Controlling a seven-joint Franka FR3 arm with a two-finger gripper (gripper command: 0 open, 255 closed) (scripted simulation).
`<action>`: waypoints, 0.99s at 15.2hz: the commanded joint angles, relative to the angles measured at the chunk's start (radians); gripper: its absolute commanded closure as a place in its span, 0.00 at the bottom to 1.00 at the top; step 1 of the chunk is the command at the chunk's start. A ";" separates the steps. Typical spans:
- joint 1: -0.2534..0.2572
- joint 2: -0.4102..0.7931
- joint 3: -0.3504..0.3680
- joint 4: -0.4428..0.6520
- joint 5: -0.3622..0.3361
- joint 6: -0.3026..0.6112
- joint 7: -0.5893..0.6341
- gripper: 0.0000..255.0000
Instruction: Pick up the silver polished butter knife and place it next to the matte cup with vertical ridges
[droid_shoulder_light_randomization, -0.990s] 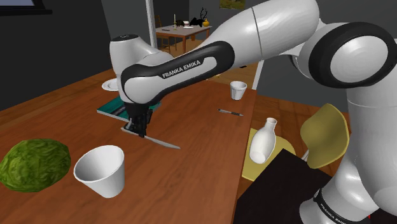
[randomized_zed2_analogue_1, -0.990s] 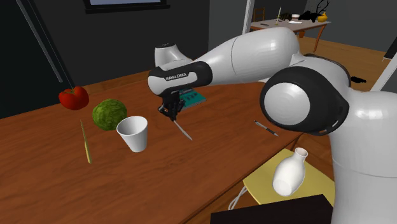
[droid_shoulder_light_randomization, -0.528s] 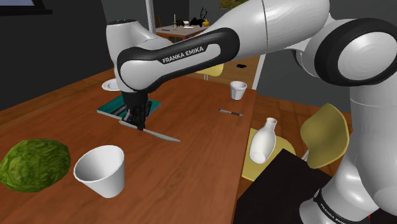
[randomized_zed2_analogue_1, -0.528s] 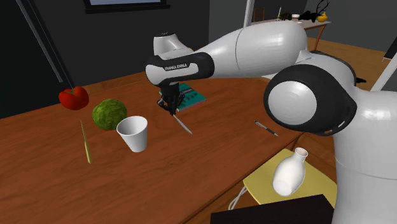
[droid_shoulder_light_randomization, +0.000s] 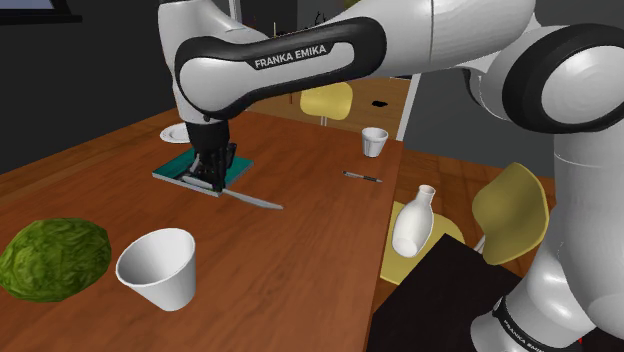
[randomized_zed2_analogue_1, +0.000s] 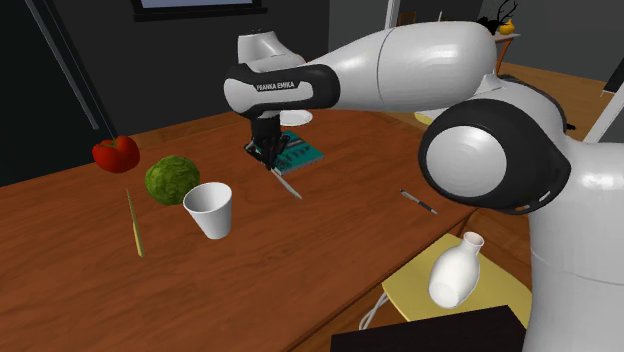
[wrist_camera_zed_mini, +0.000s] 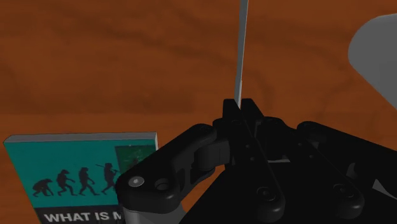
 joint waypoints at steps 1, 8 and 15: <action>0.002 0.003 0.000 0.032 0.000 -0.030 -0.002 1.00; 0.011 0.007 0.002 0.134 0.002 -0.126 -0.007 1.00; -0.065 -0.080 -0.010 0.040 0.032 -0.114 -0.087 1.00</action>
